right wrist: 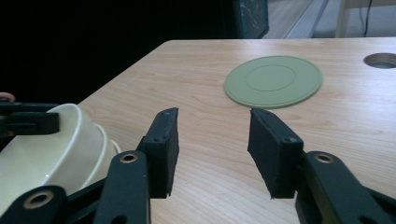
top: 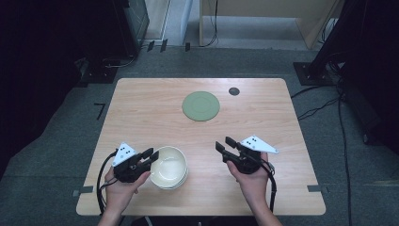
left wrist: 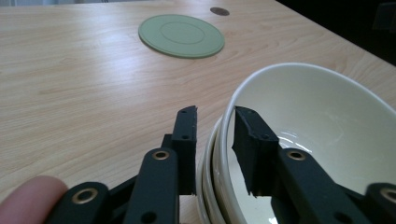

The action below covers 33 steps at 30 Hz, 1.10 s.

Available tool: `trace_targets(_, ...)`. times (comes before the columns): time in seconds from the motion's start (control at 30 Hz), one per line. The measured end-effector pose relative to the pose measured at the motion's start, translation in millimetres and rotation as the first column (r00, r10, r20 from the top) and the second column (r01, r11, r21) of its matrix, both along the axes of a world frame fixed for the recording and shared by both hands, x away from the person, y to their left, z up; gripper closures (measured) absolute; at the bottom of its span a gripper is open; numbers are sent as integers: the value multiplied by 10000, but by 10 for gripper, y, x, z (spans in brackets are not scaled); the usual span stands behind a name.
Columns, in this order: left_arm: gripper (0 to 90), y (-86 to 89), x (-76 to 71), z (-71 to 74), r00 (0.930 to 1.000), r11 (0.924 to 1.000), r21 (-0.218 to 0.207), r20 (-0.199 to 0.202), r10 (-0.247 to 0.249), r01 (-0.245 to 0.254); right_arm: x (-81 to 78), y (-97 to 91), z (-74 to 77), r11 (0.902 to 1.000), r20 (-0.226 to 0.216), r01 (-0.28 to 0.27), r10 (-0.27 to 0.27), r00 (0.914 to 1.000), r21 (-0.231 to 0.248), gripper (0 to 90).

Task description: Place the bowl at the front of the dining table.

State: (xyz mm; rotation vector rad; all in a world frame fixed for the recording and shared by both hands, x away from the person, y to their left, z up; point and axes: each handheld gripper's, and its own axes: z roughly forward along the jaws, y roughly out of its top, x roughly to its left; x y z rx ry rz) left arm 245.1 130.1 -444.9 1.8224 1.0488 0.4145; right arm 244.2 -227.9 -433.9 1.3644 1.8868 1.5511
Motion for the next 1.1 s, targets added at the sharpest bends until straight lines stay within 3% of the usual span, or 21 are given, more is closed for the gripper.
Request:
trace_targets(0.17,740,-77,-17,-31,9999,9985,548,104,51,-57,-19,102,6,9988,10,-480,480,9988,100,578)
trace_targets(0.2,740,-126,-28,-49,9997,9948,1013,197,118,-138,-24,179,7,9971,-132,-759,758,9970,-64,566)
trace_targets(0.23,746,-147,-35,-54,9994,9923,1218,263,204,-235,-33,218,9,9965,-187,-826,824,9964,-125,564)
trace_targets(0.37,771,-162,-44,-53,9990,9897,1401,383,251,-303,-63,324,15,9929,-253,-1165,1159,9929,-231,529)
trace_targets(0.47,788,-175,-64,-54,9974,9845,1739,708,115,-237,-58,452,36,9889,-314,-1459,1450,9889,-296,524)
trace_targets(0.63,820,-171,-86,-61,9952,9841,1755,977,98,-269,-38,596,38,9774,-485,-2044,2020,9782,-537,572)
trace_targets(0.7,823,-173,-91,-51,9934,9830,1822,1149,17,-228,-9,699,25,9685,-623,-2451,2422,9682,-443,607)
trace_targets(0.83,834,-165,-133,-6,9867,9854,1675,1627,16,-292,13,806,10,9615,-711,-2678,2633,9621,-624,626)
trace_targets(0.87,834,-175,-154,1,9818,9830,1802,1897,-9,-339,21,861,11,9588,-642,-2756,2714,9603,-691,630)
trace_targets(0.97,834,-174,-161,-1,9799,9831,1797,1996,-21,-345,23,910,21,9571,-480,-2750,2716,9612,-914,641)
trace_targets(1.03,834,-184,-195,19,9702,9788,2007,2422,-101,-400,34,957,39,9541,-335,-2723,2702,9622,-1244,646)
trace_targets(1.1,834,-196,-221,38,9619,9761,2112,2731,-85,-513,46,988,50,9541,-363,-2703,2679,9628,-1286,644)
